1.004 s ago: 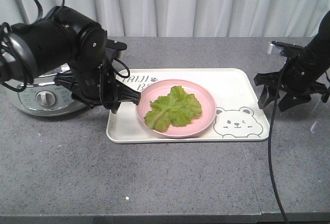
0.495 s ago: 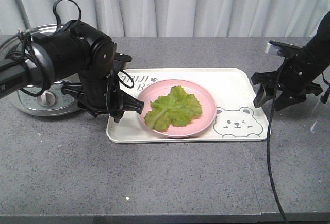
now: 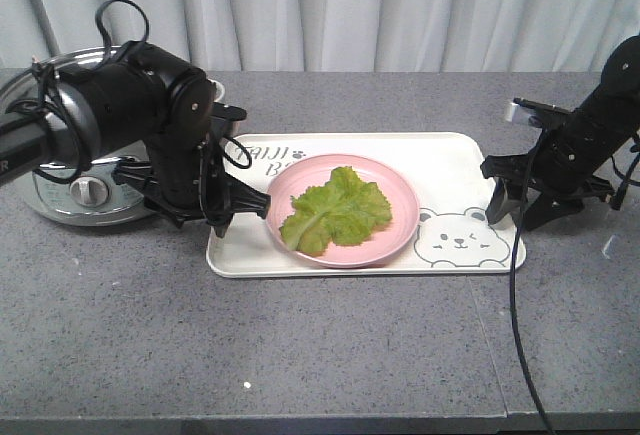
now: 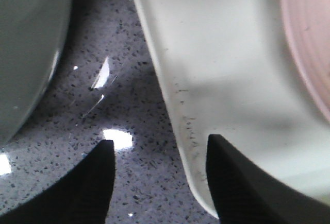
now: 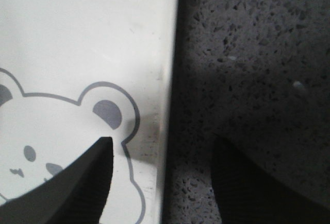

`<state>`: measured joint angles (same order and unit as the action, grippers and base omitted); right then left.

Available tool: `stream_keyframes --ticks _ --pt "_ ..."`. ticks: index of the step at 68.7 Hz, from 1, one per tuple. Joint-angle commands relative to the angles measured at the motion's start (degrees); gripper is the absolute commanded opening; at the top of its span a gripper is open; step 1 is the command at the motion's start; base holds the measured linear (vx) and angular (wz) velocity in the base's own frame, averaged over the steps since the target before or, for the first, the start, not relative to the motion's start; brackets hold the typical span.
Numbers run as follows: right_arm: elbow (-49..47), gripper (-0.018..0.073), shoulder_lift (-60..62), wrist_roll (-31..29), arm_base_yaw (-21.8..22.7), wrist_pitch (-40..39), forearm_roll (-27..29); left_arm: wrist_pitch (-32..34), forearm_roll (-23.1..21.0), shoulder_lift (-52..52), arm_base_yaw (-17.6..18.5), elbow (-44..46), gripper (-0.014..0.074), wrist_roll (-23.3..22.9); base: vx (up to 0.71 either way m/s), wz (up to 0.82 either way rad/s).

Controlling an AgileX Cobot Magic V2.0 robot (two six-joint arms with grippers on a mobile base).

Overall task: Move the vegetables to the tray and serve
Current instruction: 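Move both grippers to opposite short edges of the tray and grip them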

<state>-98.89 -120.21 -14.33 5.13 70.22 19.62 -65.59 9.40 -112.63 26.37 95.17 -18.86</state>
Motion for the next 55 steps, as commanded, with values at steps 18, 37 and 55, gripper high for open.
stream_keyframes --ticks 18,37,55 --pt "-1.3 0.042 2.8 -0.7 0.1 0.9 1.0 3.0 -4.9 2.5 -1.6 1.5 0.0395 2.7 0.0 0.0" --pt "-1.3 0.042 2.8 -0.5 0.1 1.5 1.0 -1.2 -5.7 -2.0 -1.6 1.5 0.0395 4.3 0.0 0.0" --pt "-1.3 0.0293 2.8 -0.6 0.1 2.4 1.0 -0.6 -9.4 -3.0 -1.4 1.5 0.03 6.9 0.0 0.0"
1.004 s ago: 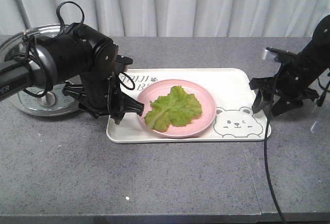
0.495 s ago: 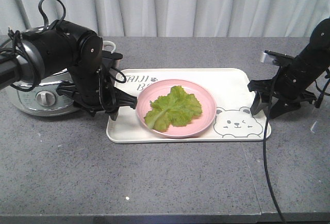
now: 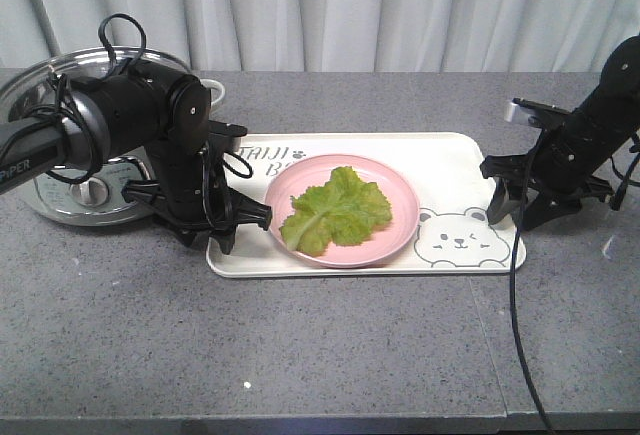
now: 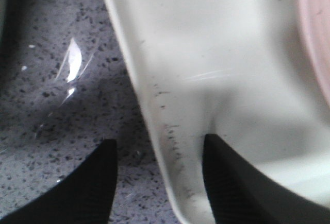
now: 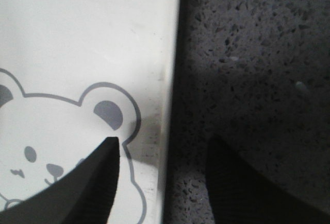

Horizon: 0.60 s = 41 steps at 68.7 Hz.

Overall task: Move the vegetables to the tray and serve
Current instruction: 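Move both grippers to opposite short edges of the tray and grip them, then lift the tray with both grippers off the counter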

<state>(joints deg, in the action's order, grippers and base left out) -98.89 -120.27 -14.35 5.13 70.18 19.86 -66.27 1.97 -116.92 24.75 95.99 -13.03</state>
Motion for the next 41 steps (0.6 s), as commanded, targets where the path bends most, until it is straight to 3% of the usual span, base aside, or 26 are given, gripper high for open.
stream_keyframes --ticks 1,17,41 --pt "-1.3 0.0267 2.9 -0.6 0.1 2.5 0.8 0.0 -2.0 1.3 0.2 0.6 0.0286 1.4 0.0 0.0" --pt "-1.3 -0.0018 2.9 -1.0 0.1 3.0 1.1 0.2 -5.0 1.3 0.2 0.6 0.0014 3.1 0.0 0.0" --pt "-1.3 -0.0006 4.8 -1.0 0.2 3.3 1.5 0.9 -12.0 2.4 0.3 0.9 -0.0007 8.0 0.0 0.0"
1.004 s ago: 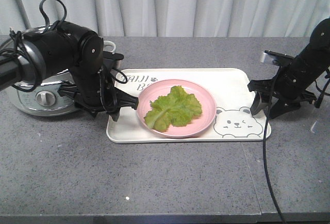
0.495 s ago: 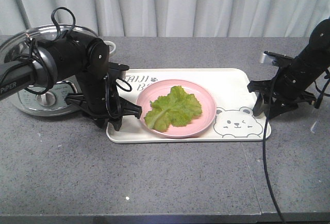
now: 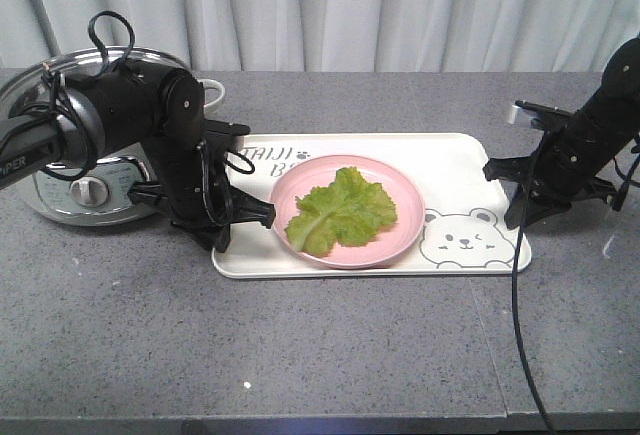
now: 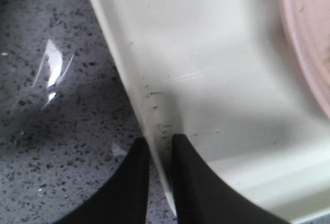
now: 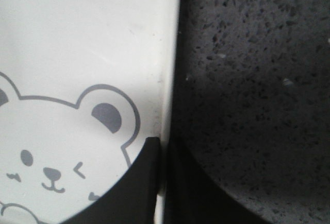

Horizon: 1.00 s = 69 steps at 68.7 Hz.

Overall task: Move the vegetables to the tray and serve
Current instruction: 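Lift the tray with both grippers off the counter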

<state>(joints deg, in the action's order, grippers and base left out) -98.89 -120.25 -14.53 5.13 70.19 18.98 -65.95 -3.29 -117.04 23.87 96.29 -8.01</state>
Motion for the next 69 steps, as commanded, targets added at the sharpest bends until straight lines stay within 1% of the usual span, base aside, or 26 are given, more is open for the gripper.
stream_keyframes --ticks 1,11,24,34,69 --pt "-1.3 -0.0006 5.0 -0.8 0.2 3.3 2.4 0.7 -7.1 2.8 1.2 0.6 -0.0007 3.0 0.0 0.0" --pt "-1.3 -0.0006 7.6 -0.5 0.7 3.3 2.5 2.4 -8.7 5.0 1.6 0.6 -0.0007 3.6 0.0 0.0" --pt "-1.3 -0.0006 10.9 0.0 1.2 3.3 2.5 3.6 -8.8 8.1 2.5 0.6 -0.0007 3.9 0.0 0.0" --pt "-1.3 -0.0006 13.3 1.2 1.2 3.3 2.5 3.3 -8.6 10.5 2.5 0.6 -0.0007 3.9 0.0 0.0" --pt "-1.3 -0.0006 21.2 2.7 1.2 3.3 2.5 4.0 -8.5 21.3 2.5 0.6 -0.0007 3.9 0.0 0.0"
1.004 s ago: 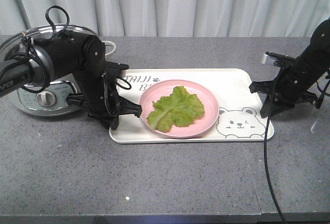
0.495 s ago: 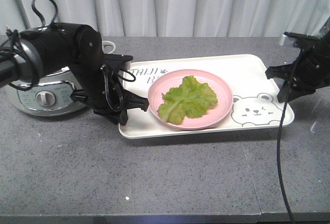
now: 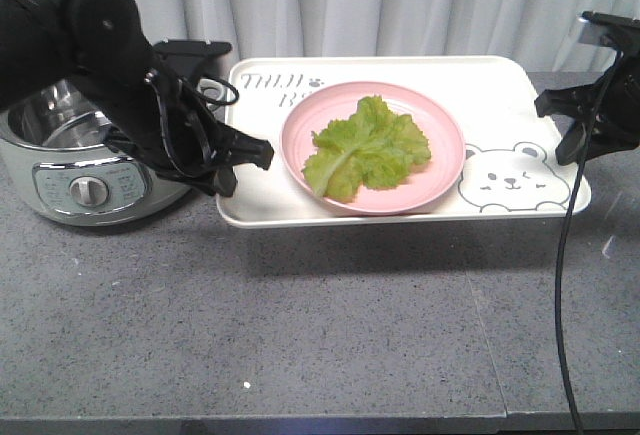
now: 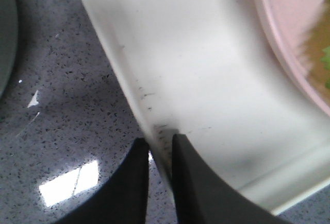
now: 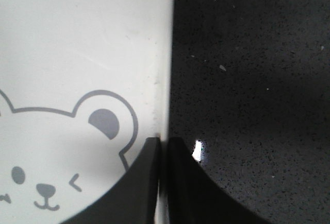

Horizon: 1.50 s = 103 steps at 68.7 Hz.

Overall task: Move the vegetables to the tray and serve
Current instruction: 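Lift the tray with both grippers off the counter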

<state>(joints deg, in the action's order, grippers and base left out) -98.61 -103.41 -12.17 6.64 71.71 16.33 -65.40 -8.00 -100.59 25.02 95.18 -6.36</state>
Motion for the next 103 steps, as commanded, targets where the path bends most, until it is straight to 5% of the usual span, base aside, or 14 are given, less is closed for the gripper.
stream_keyframes --ticks 1,103 --pt "-1.6 -0.0006 4.5 0.4 -0.3 1.8 5.2 3.6 -3.8 5.1 1.4 1.7 -0.0007 2.3 0.0 0.0" --pt "-1.6 -0.0006 5.6 0.3 -0.3 1.8 5.2 3.9 -3.4 6.0 1.3 1.7 -0.0007 2.2 0.0 0.0"
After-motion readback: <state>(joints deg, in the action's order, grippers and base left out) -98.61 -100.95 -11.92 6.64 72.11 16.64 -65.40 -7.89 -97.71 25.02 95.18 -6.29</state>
